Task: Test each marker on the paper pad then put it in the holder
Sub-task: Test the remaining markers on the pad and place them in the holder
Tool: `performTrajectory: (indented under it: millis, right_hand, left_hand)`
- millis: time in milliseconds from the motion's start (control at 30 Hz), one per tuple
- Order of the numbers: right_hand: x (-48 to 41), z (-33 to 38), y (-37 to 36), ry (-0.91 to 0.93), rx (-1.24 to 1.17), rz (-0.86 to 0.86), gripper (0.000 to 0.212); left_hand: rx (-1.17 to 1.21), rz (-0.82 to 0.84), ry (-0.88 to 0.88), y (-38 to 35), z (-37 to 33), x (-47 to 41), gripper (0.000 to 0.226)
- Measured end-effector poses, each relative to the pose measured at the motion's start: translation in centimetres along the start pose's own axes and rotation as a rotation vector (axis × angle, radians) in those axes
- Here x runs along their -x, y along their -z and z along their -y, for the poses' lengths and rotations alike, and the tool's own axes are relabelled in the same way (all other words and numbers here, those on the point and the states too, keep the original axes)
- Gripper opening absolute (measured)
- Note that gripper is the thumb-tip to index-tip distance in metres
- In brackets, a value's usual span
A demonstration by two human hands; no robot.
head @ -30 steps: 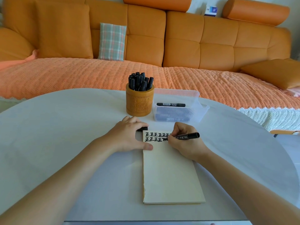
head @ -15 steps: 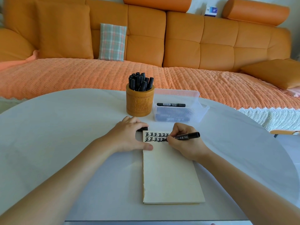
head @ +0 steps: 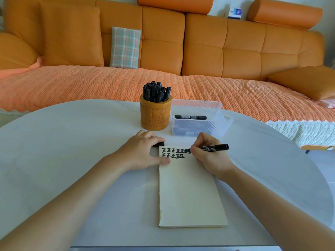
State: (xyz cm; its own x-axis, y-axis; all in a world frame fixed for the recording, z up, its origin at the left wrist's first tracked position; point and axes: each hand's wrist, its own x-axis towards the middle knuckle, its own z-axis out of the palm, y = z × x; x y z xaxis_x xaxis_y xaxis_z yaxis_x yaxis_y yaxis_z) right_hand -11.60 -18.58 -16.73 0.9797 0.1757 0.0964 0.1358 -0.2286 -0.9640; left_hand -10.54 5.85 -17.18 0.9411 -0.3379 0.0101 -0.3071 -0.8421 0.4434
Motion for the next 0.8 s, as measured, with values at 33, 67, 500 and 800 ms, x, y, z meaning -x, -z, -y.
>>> performTrajectory:
  millis: [33,67,500,800]
  right_hand:
    - [0.0,0.2,0.1,0.022,-0.022,-0.008,0.017]
    - [-0.1,0.5,0.1,0.06,-0.012,-0.01,0.014]
    - [-1.3,3.7,0.8,0.038,0.062,0.291,0.055]
    - [-1.4,4.1,0.5,0.154,0.5,0.201,0.03]
  left_hand:
    - [0.036,-0.034,-0.002,-0.1,0.0,-0.1,0.06]
    - [0.08,-0.073,-0.003,-0.2,0.1,-0.2,0.046]
    - [0.12,-0.313,0.013,-0.2,1.2,-0.5,0.025]
    - [0.319,-0.397,-0.087,1.8,-0.5,-0.1,0.014]
